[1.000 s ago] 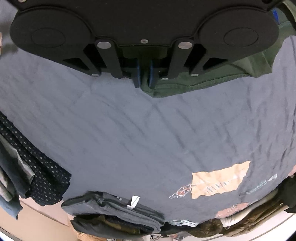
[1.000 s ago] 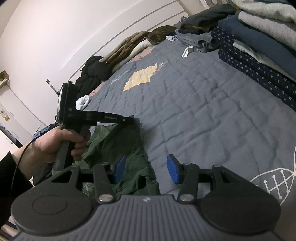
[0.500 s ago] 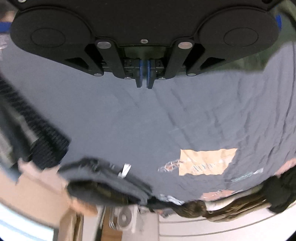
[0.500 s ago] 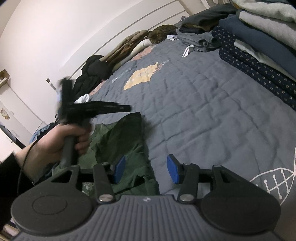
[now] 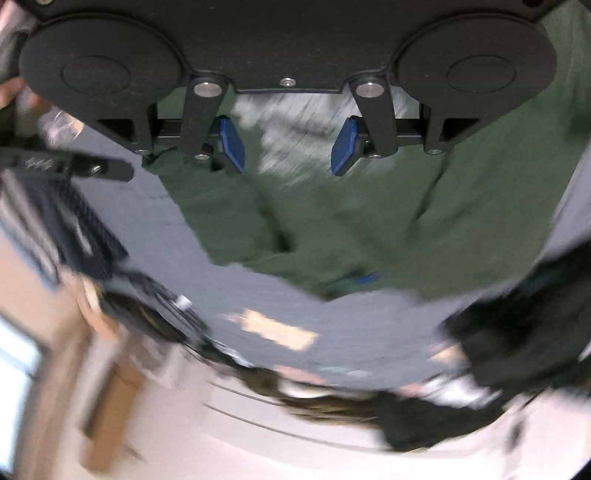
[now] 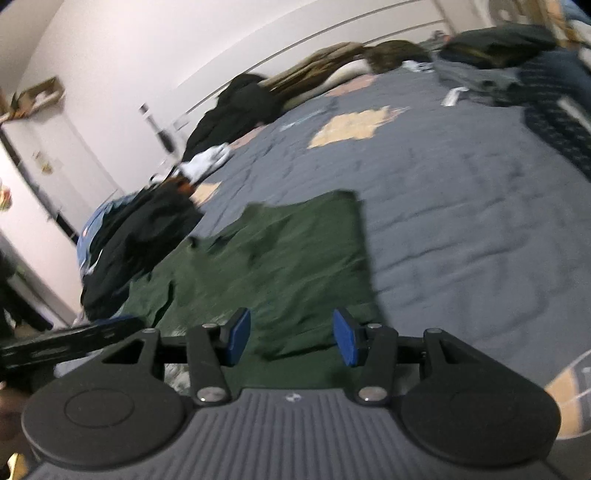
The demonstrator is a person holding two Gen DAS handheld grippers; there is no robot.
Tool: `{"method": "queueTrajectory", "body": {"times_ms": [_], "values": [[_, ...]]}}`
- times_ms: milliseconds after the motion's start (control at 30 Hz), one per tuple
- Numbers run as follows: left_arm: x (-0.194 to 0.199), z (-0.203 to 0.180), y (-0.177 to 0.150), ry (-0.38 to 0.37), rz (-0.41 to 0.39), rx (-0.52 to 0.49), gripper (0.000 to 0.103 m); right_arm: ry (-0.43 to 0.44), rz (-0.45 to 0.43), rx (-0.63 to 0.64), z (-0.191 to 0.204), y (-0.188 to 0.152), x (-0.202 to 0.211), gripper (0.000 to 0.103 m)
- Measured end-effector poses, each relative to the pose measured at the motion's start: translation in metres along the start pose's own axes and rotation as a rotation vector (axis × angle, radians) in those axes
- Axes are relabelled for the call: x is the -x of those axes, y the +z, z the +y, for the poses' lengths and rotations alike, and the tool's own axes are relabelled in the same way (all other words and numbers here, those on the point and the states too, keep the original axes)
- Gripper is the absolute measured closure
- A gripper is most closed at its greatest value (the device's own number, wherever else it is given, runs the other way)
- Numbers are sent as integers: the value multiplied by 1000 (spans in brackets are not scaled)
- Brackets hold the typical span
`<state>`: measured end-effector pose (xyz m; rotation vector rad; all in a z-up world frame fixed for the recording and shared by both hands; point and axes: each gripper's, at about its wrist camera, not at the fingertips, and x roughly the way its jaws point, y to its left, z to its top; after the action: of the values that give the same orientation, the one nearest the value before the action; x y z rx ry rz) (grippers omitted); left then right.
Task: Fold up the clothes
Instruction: 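Move both open grippers toward the hem of the flat shirt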
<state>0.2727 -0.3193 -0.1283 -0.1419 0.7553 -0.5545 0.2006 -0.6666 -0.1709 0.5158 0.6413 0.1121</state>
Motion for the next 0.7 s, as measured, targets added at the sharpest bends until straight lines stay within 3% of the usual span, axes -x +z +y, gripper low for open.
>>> {"method": "queueTrajectory", "body": {"times_ms": [200, 400, 567, 700], "values": [[59, 54, -33, 124, -42, 102, 46, -49, 64, 90, 27, -17, -22, 54], [94, 74, -66, 138, -53, 97, 43, -91, 143, 122, 36, -34, -34, 54], [102, 71, -90, 153, -32, 55, 43, -63, 118, 136, 57, -42, -10, 54], [114, 57, -98, 130, -72, 13, 43, -91, 119, 137, 69, -59, 17, 54]]}}
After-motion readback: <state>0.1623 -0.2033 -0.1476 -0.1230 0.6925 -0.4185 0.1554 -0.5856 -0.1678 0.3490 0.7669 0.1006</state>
